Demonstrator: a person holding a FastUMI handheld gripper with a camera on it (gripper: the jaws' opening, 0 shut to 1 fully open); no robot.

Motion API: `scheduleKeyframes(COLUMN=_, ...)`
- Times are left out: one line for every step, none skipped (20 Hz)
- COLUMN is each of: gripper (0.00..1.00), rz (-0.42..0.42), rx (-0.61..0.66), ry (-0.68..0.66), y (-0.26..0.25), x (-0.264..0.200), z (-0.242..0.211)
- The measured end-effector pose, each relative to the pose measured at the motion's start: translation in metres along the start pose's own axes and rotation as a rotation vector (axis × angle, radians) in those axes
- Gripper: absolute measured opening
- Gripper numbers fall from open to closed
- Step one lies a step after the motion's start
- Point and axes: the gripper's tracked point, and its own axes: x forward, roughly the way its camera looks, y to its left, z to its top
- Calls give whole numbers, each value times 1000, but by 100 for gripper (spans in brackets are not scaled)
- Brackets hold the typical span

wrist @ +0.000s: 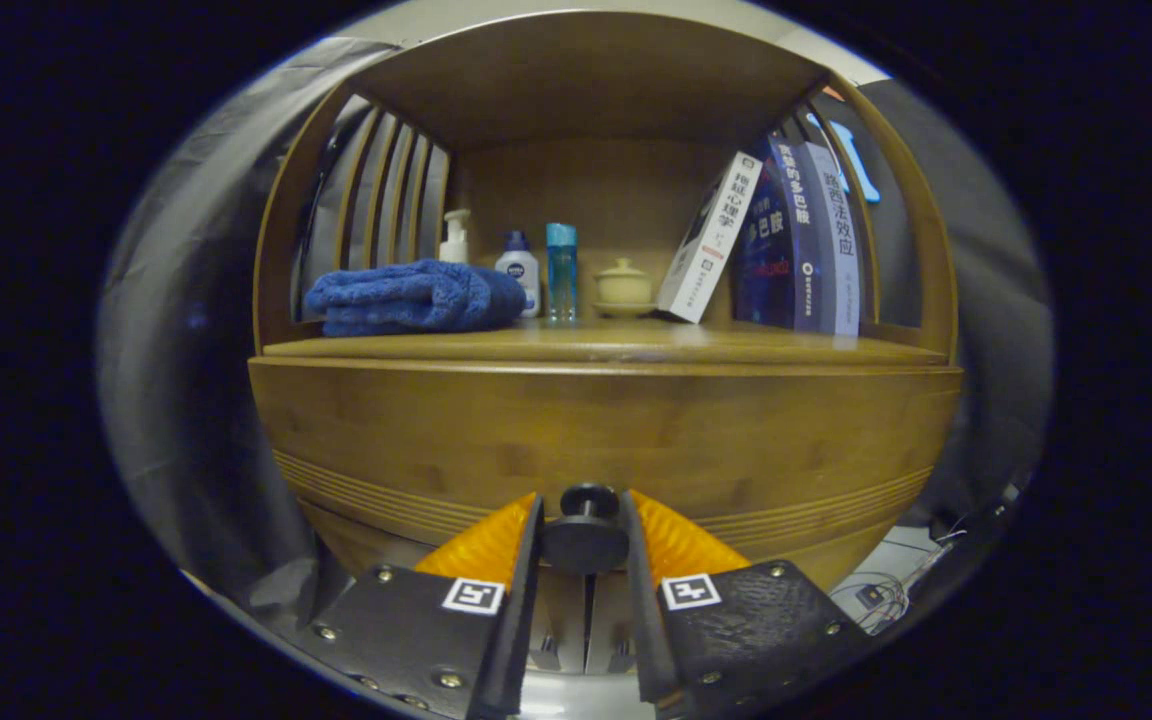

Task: Pull open the drawer, take out the items inside it, and place them on the countertop above the cabinet.

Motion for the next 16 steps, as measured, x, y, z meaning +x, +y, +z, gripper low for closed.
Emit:
scheduleKeyframes(gripper=37, rz=3, rx=24, ry=11, y=-1, x=2, z=-3)
scheduleKeyframes(gripper=37, rz=-4, rx=55, ry=23, y=-1, x=3, z=-3)
scheduleKeyframes(gripper=37, rz=-11, rx=71, ry=46, y=-3, x=4, z=-4)
scheduleKeyframes(gripper=37, rz=-19, rx=67, ry=54, y=-3, x=3, z=-5)
scheduleKeyframes(gripper=38, rz=-16, rx=68, ry=51, y=-2, x=1, z=-3)
scheduleKeyframes(gripper=33, rz=-19, rx=72, ry=56, y=-2, x=0, z=-4)
scheduleKeyframes(gripper=29, rz=-17, rx=68, ry=59, y=-3, x=3, z=-5)
scheduleKeyframes(gripper=29, rz=-19, rx=64, ry=63, y=-4, x=1, z=-5)
scheduleKeyframes(gripper=29, rz=-20, rx=62, ry=65, y=-4, x=-2, z=-6)
scheduleKeyframes(gripper=29, rz=-23, rx=63, ry=65, y=-3, x=-6, z=-6)
scheduleKeyframes(gripper=29, rz=-24, rx=64, ry=66, y=-3, x=-12, z=-7)
scheduleKeyframes(gripper=29, rz=-26, rx=68, ry=62, y=-3, x=-21, z=-9)
scheduleKeyframes(gripper=29, rz=-26, rx=68, ry=60, y=-1, x=-33, z=-11)
scheduleKeyframes(gripper=29, rz=-26, rx=65, ry=58, y=-1, x=-42, z=-12)
scheduleKeyframes(gripper=29, rz=-27, rx=63, ry=59, y=0, x=-52, z=-14)
scheduleKeyframes(gripper=29, rz=-30, rx=59, ry=59, y=0, x=-62, z=-15)
